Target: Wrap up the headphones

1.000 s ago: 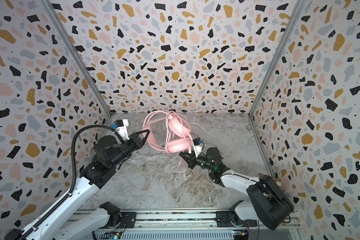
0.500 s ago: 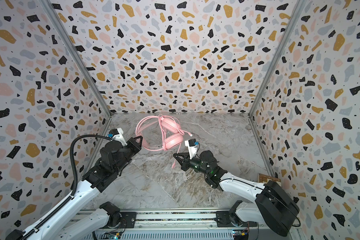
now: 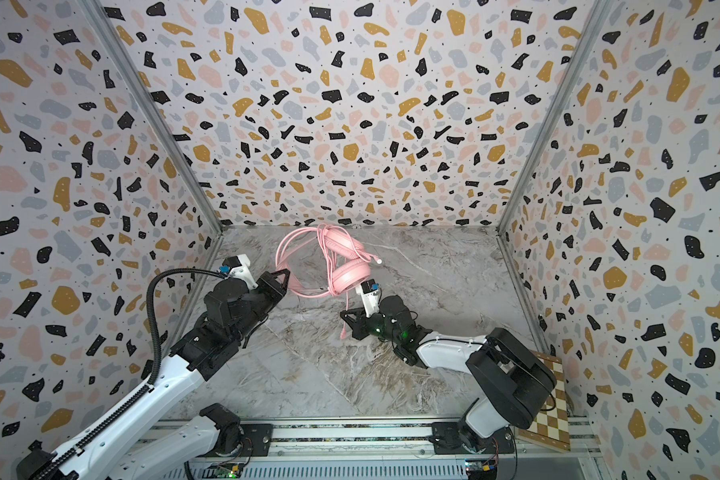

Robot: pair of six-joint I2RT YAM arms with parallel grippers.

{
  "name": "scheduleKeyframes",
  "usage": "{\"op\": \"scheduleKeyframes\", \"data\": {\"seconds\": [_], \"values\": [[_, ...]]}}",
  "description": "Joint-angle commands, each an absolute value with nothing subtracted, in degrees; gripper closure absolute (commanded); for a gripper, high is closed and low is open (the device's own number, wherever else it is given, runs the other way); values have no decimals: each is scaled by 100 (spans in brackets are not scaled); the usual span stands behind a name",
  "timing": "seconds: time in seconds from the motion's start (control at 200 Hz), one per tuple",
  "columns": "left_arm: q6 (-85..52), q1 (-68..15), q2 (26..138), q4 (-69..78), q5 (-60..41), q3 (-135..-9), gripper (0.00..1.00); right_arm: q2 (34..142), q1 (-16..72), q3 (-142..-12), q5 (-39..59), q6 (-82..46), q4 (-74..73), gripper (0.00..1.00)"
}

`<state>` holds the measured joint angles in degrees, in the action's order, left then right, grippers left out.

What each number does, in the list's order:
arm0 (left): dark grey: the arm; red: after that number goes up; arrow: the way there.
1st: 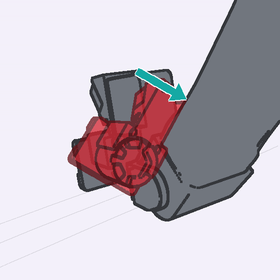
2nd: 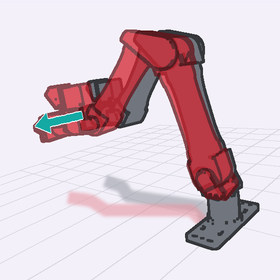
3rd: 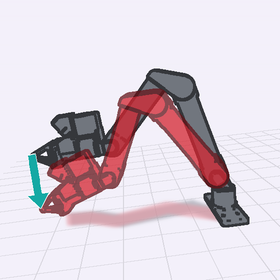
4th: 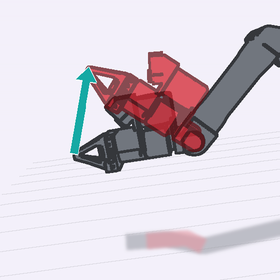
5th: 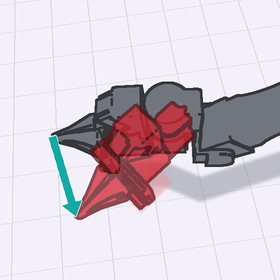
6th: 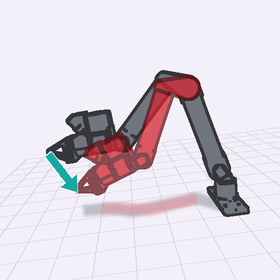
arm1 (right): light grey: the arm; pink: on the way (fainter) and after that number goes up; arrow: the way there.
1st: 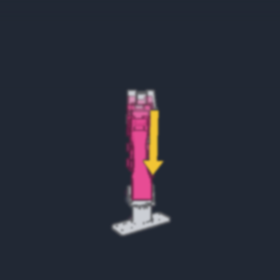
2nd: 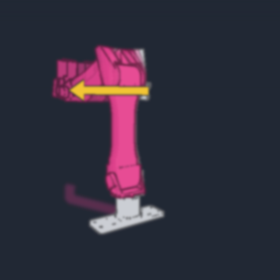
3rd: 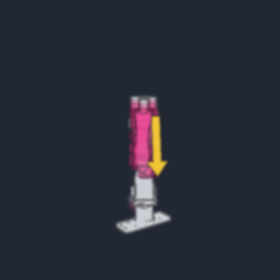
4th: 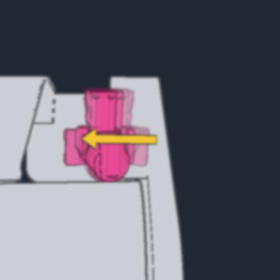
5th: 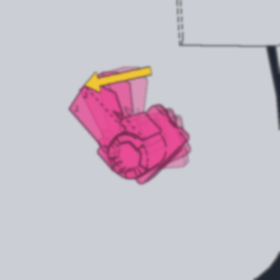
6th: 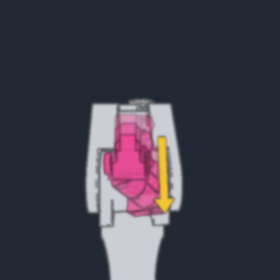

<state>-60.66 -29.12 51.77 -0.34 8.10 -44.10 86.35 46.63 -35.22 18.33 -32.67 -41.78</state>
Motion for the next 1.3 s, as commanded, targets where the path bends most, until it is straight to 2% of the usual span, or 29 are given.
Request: {"op": "scheduleKeyframes", "data": {"seconds": [0.0,0.185,0.42,0.591,0.691,0.966,1.296], "values": [[-6061,-2953,5116,689,957,-4719,100,8102,4980,-3780,1642,-3006,-4059,100],[-5932,-2952,5139,685,1431,-4480,100,7241,5496,-3522,1038,-3097,-3810,100],[-5812,-3046,5405,857,1327,-4343,100,7145,5437,-3229,1612,-4276,-5260,100],[-5657,-3125,5290,805,1573,-4163,100,7023,5317,-3526,1522,-4329,-4890,99],[-5514,-3324,5223,751,1869,-4086,100,7055,5120,-3568,1615,-4574,-4872,99],[-5645,-3763,5537,1191,2071,-3471,100,7762,4633,-3078,2193,-5992,-6353,99],[-5546,-3962,5258,1230,2209,-2712,100,8055,4327,-2382,2168,-6389,-6829,94]]}}
